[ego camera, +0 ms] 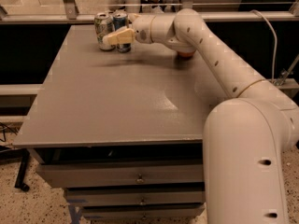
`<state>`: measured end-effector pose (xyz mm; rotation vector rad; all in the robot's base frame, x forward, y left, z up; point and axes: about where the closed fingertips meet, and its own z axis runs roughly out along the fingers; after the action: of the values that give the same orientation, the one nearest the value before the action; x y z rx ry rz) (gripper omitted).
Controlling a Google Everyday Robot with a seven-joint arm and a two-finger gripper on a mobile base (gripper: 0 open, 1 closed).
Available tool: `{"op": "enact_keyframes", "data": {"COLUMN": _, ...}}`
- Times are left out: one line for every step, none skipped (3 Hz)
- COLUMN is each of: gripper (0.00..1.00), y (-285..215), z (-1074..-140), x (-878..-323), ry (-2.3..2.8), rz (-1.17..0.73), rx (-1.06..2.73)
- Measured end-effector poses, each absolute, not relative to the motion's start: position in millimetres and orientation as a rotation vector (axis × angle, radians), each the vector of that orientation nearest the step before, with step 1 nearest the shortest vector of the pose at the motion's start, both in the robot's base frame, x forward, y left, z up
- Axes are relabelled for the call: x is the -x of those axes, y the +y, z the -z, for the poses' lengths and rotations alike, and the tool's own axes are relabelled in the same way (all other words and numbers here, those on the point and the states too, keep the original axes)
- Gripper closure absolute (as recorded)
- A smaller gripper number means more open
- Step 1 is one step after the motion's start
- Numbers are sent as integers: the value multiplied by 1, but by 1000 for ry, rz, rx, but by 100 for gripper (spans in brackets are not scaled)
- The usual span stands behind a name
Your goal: Move redbull can near 7up can
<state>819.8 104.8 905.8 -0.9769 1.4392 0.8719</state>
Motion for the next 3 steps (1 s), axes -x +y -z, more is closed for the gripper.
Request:
{"op": "enact_keyframes", "data": {"gripper": 0, "y": 78, "z": -919, "x": -804, "ry": 1414, "rz": -852, "rx": 974}}
{"op": "enact_keyframes", "data": {"gripper": 0, "y": 24, "z": -939, "x": -777, "ry": 1399, "rz": -773, "rx": 970}}
{"op": "enact_keyframes", "data": {"gripper": 0, "y": -44, "z": -962, "x": -735, "ry": 1385, "rz": -678, "rx": 971}}
